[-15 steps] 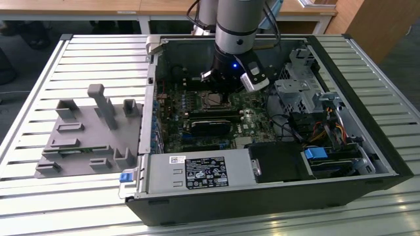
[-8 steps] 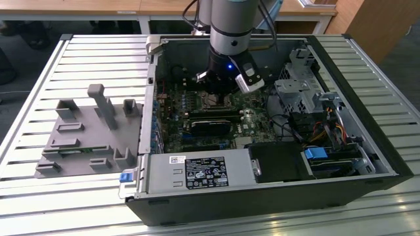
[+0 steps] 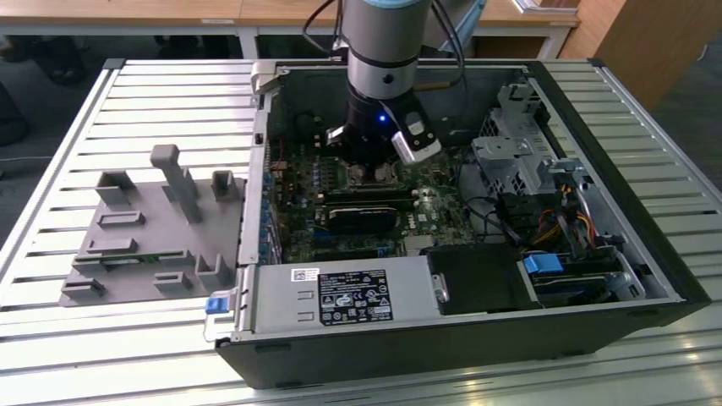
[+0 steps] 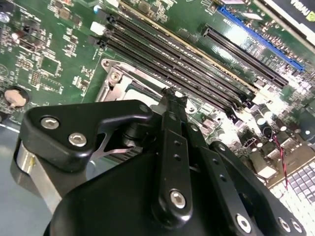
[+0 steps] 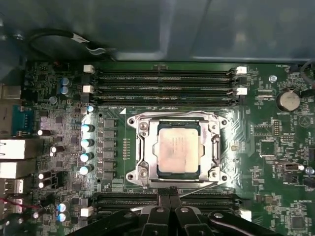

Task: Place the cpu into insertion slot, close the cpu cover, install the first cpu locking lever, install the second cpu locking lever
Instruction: 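Install the second cpu locking lever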

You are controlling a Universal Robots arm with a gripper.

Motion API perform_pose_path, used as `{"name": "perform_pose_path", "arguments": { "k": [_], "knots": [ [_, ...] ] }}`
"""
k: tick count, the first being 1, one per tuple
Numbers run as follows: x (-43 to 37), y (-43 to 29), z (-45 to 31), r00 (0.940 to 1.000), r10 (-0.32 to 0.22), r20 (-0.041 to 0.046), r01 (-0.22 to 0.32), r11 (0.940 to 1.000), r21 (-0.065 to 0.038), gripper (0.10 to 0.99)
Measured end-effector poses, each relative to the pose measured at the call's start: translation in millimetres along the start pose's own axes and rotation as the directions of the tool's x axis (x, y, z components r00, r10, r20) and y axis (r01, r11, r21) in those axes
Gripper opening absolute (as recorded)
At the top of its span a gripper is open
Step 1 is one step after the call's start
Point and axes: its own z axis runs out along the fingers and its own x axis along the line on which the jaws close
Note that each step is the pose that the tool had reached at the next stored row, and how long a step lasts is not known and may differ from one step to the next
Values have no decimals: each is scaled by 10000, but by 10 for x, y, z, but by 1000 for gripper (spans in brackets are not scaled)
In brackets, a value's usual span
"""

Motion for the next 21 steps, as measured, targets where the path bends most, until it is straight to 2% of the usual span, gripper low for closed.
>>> {"name": "perform_pose_path", "arguments": {
  "k": [5, 6, 7, 8, 14, 18, 21],
  "knots": [
    [6, -27, 34, 10000, 2, -1, -2, 9999, -152, 110],
    [9, -37, 35, 10000, 3, -1, -3, 9998, -211, 110],
    [26, -63, 34, 10000, 6, -6, -7, 9993, -370, 110],
    [43, -72, 34, 10000, 6, -5, -6, 9992, -404, 110],
    [148, -106, 47, 10000, 6, -5, -6, 9987, -519, 110],
    [168, -111, 96, 10000, 5, -7, -6, 9986, -538, 110],
    [170, -132, 109, 10000, 5, -9, -6, 9980, -639, 110]
  ]
}}
